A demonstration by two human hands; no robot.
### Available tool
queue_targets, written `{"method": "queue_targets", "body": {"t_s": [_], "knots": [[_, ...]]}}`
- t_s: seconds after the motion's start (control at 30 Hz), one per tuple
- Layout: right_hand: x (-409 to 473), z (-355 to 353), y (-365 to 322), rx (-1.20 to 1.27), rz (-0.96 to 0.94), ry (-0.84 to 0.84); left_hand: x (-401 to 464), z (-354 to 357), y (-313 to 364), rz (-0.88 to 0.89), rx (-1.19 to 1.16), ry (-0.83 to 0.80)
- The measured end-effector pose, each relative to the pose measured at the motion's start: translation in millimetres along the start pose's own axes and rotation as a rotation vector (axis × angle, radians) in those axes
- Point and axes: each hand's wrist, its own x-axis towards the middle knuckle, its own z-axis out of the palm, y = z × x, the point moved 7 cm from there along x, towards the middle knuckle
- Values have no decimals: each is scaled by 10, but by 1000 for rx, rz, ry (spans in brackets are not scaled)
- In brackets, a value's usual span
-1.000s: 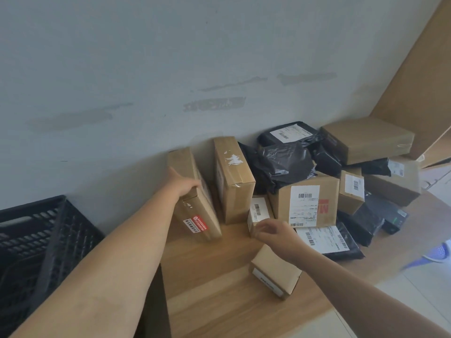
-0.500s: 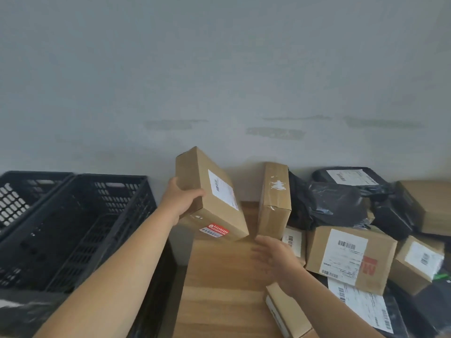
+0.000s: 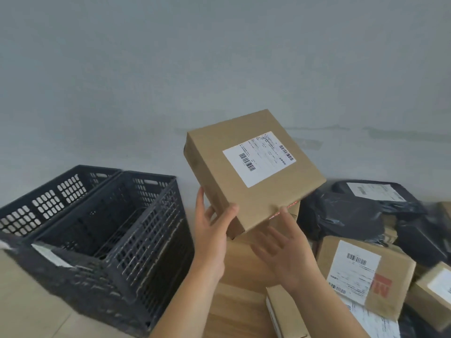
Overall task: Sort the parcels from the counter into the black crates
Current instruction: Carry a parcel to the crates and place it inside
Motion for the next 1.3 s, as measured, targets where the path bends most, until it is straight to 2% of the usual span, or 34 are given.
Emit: {"method": "queue_targets", "body": {"t_s": [0.17,0.37,0.57,0.67,0.73,0.83,1.0,1.3], "knots": [[-195,-193,-234,-21,-131,-77,-289,363,-159,43,-10,-53],[-323,-507,-420,69,-213,-128,-549,758,-265,99,-22,-133],[-390,-820,-673,55,-320,-100,-650,988,-307,86,31,-270],[-431,-1130,-951,7,-401,-50,-484,897,-131,69,75,-199],[-465,-1382,-1136,-57,-432,-18,-293,804,100,99,125,-209],[-541,-1687,-1292,-151,-447,-19,-74,724,369,78,210,-353],[-629,-1864,-1295,-236,-426,-129,3,696,473,27,362,-548],[-677,-1975,-1226,-352,-397,-187,-186,607,304,-83,486,-654]]}}
